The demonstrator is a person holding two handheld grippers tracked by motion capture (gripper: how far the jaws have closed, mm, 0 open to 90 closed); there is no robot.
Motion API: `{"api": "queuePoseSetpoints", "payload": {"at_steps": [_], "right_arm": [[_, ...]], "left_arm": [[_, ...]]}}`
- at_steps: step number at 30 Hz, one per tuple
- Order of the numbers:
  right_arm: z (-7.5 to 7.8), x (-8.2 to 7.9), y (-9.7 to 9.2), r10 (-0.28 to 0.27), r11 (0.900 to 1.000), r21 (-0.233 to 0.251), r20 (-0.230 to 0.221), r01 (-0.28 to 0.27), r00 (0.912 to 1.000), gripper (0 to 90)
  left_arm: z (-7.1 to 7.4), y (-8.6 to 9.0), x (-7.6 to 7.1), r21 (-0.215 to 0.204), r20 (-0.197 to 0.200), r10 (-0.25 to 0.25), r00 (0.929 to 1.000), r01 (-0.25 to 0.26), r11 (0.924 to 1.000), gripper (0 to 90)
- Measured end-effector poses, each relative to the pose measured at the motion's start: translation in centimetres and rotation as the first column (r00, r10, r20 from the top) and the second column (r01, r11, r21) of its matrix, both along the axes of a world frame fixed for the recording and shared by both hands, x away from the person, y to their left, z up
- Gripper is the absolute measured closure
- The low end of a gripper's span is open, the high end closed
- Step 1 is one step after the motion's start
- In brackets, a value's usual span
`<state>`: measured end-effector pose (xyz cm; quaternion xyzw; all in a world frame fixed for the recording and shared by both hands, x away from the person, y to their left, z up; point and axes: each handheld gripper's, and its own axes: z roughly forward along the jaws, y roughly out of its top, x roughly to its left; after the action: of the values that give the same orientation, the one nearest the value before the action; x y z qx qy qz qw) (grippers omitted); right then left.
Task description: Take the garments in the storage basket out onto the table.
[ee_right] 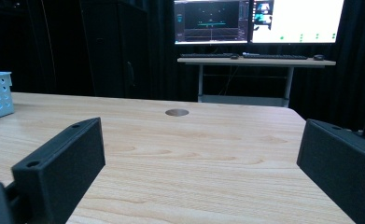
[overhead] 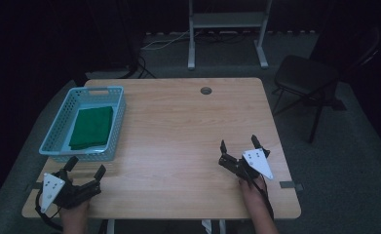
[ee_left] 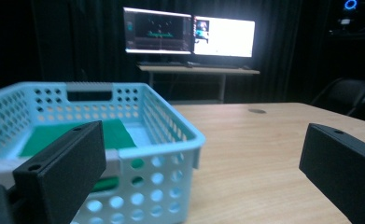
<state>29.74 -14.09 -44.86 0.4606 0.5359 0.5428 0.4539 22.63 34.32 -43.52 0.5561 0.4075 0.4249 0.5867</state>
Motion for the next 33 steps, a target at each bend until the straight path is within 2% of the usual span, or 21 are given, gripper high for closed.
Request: {"api": "queuePoseSetpoints", "payload": {"at_steps": [2,3,5,6,11,13,15,16,18,21,26,29,33], "right_arm": [[0.0,0.0,0.0,0.0,1.0,0.0,0.0,0.0,1.0,0.3],[0.0,0.0,0.0,0.0,1.0,0.0,0.0,0.0,1.0,0.3],[0.0,0.0,0.0,0.0,1.0,0.001,0.0,0.0,1.0,0.3],[0.0,0.0,0.0,-0.001,1.0,-0.001,0.001,0.001,1.0,0.3],[0.0,0.1,-0.1,-0.009,1.0,-0.001,0.001,0.009,1.0,0.3],[0.0,0.1,-0.1,-0.009,1.0,-0.001,0.001,0.009,1.0,0.3],[0.0,0.1,-0.1,-0.009,1.0,-0.001,0.001,0.009,1.0,0.3],[0.0,0.1,-0.1,-0.009,1.0,-0.001,0.002,0.009,1.0,0.3],[0.0,0.1,-0.1,-0.009,1.0,-0.001,0.001,0.009,1.0,0.3],[0.0,0.1,-0.1,-0.009,1.0,-0.001,0.002,0.009,1.0,0.3],[0.0,0.1,-0.1,-0.009,1.0,-0.001,0.002,0.009,1.0,0.3],[0.0,0.1,-0.1,-0.008,1.0,-0.003,0.002,0.008,1.0,0.3],[0.0,0.1,-0.1,-0.008,1.0,-0.004,0.003,0.008,1.0,0.3]], "left_arm": [[0.1,0.2,0.1,0.008,0.008,0.004,1.0,-0.004,1.0,0.1],[0.2,0.3,0.1,-0.002,0.012,0.0,0.9999,0.0,1.0,0.1],[0.3,0.6,0.2,0.013,0.003,0.008,1.0,-0.008,0.9999,0.1],[0.3,0.6,0.3,-0.006,0.01,0.006,0.9999,-0.006,1.0,0.1],[0.7,1.1,0.6,0.017,0.016,0.005,0.9999,-0.005,0.9998,0.1],[0.9,1.5,0.7,0.011,0.026,0.016,0.9995,-0.016,0.9998,0.1],[1.0,2.0,0.9,0.009,0.012,0.038,0.9992,-0.038,0.9992,0.1],[1.0,2.2,0.9,-0.004,0.008,0.048,0.9988,-0.048,0.9988,0.1],[1.1,2.6,0.9,0.001,-0.005,0.073,0.9973,-0.073,0.9973,0.1],[1.5,2.9,0.5,-0.009,-0.005,0.112,0.9937,-0.112,0.9937,0.1],[2.5,3.3,0.4,0.004,0.004,0.155,0.988,-0.155,0.988,0.1],[3.0,3.8,0.6,-0.029,0.006,0.144,0.9895,-0.144,0.9891,0.1],[3.7,4.4,0.7,-0.049,0.019,0.135,0.9907,-0.134,0.9898,0.1]]}}
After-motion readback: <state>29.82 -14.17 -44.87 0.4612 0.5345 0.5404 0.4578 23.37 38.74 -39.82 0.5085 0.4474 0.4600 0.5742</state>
